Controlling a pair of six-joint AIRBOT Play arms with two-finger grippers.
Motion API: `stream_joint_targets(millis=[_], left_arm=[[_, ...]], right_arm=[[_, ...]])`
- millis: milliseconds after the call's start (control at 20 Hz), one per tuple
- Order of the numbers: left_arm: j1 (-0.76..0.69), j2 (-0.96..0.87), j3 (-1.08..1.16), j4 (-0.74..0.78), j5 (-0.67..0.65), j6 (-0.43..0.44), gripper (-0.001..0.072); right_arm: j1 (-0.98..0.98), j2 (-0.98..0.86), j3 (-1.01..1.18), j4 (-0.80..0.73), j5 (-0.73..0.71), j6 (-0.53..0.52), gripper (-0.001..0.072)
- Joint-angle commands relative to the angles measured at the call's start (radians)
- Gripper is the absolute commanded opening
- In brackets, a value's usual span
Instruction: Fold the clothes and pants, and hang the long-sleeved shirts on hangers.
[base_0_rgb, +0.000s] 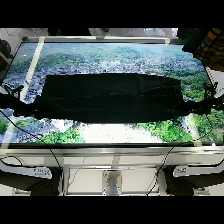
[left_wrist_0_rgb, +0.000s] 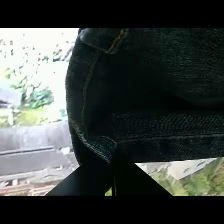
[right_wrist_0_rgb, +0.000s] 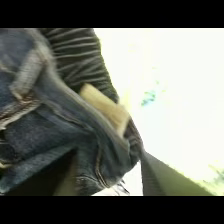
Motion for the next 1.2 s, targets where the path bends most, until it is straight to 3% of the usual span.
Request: stream_joint_targets(millis=[0,50,250,400,450,650,850,1150], left_arm=[[0.001,0.001,0.000,-0.066,-0.004,0.005,0.0032],[0.001,0.001,0.000,-0.092,-0.011,0.015,0.0032],[0.015,0.074,0.000,-0.215,-0.023,0.153,0.0030],[0.098,0.234,0.001,-0.332,0.010,0.314,0.0029],[0.136,0.287,0.000,-0.335,0.006,0.331,0.0028],[0.291,0.393,0.000,-0.355,-0.155,0.438,0.0029],[0.401,0.421,-0.025,-0.560,-0.230,0.580,0.0029],[0.429,0.415,-0.262,-0.370,-0.215,0.681,0.0030]], right_arm=[[0.050,-0.024,0.001,0.073,0.010,-0.059,0.0198],[0.072,-0.024,0.001,0.074,0.017,-0.060,0.0016],[0.085,0.016,0.015,0.043,0.077,-0.055,0.0011],[0.006,0.166,0.046,-0.027,0.086,-0.063,0.0010],[-0.037,0.224,0.048,-0.027,0.084,-0.071,0.0009],[-0.216,0.402,0.048,-0.012,0.108,-0.134,0.0009],[-0.325,0.451,0.035,-0.013,0.144,-0.153,0.0009],[-0.426,0.451,-0.229,-0.052,0.066,-0.198,0.0010]])
